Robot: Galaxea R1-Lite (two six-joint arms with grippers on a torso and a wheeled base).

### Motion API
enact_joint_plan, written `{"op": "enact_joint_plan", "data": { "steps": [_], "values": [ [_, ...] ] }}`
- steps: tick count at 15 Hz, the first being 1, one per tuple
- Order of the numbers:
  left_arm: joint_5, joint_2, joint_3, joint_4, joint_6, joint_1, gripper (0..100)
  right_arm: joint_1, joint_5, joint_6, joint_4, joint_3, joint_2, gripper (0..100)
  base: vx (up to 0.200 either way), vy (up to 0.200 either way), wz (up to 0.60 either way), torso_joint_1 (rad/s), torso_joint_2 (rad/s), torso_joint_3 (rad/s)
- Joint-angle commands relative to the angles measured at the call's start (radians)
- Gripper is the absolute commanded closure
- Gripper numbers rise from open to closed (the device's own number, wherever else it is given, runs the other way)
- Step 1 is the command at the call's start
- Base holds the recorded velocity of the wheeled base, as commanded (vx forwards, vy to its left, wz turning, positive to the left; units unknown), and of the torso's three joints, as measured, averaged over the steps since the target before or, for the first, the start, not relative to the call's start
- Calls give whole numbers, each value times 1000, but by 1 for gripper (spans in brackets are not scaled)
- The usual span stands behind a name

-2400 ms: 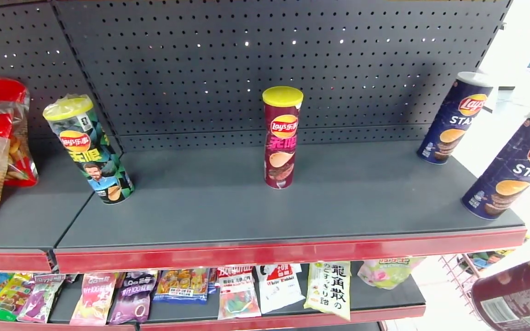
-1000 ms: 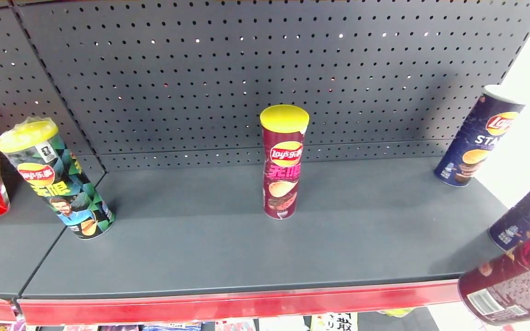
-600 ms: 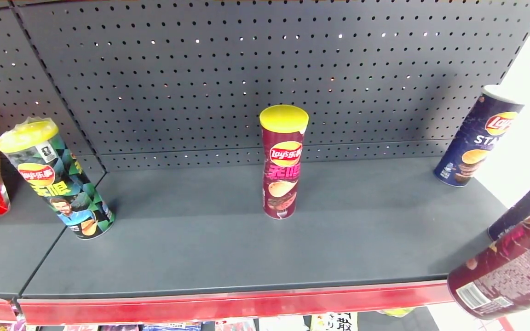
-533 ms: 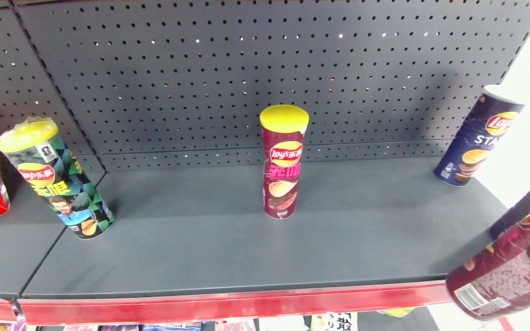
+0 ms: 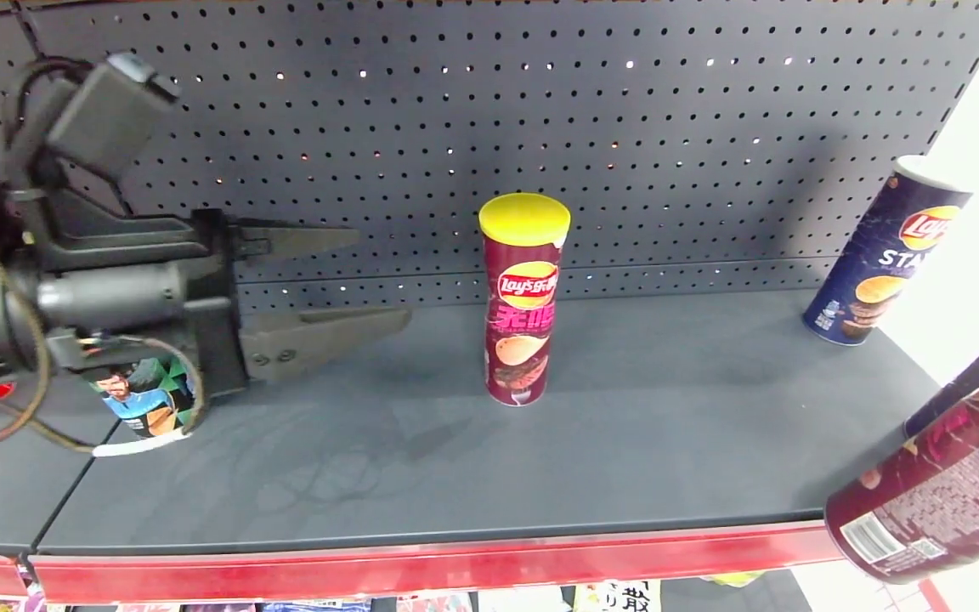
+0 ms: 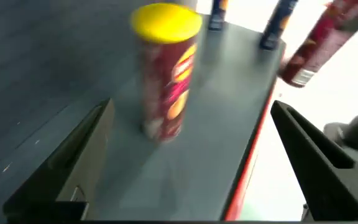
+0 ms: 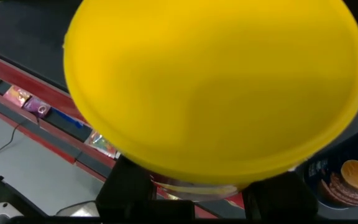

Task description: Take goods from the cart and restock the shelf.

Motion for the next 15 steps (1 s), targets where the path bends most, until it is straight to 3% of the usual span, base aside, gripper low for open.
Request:
{"op": "enact_joint_plan", "data": {
  "steps": [1,2,6,9,15],
  "values": [
    [-38,204,-81,-19,53,-40,0,0,0,8,0,-12,-2,100,0,0,0,0,0,0],
    [-40,238,-110,-20,68,-44,0,0,-1,10,0,-12,-2,100,0,0,0,0,0,0],
    [-41,279,-145,-20,73,-54,0,0,0,14,0,-11,-1,100,0,0,0,0,0,0],
    [-35,330,-158,-20,125,-37,0,-2,-1,16,0,-9,-1,100,0,0,0,0,0,0],
    [-30,436,-271,-19,123,-34,0,-2,-3,25,2,-8,1,100,0,0,0,0,0,0]
  ]
}}
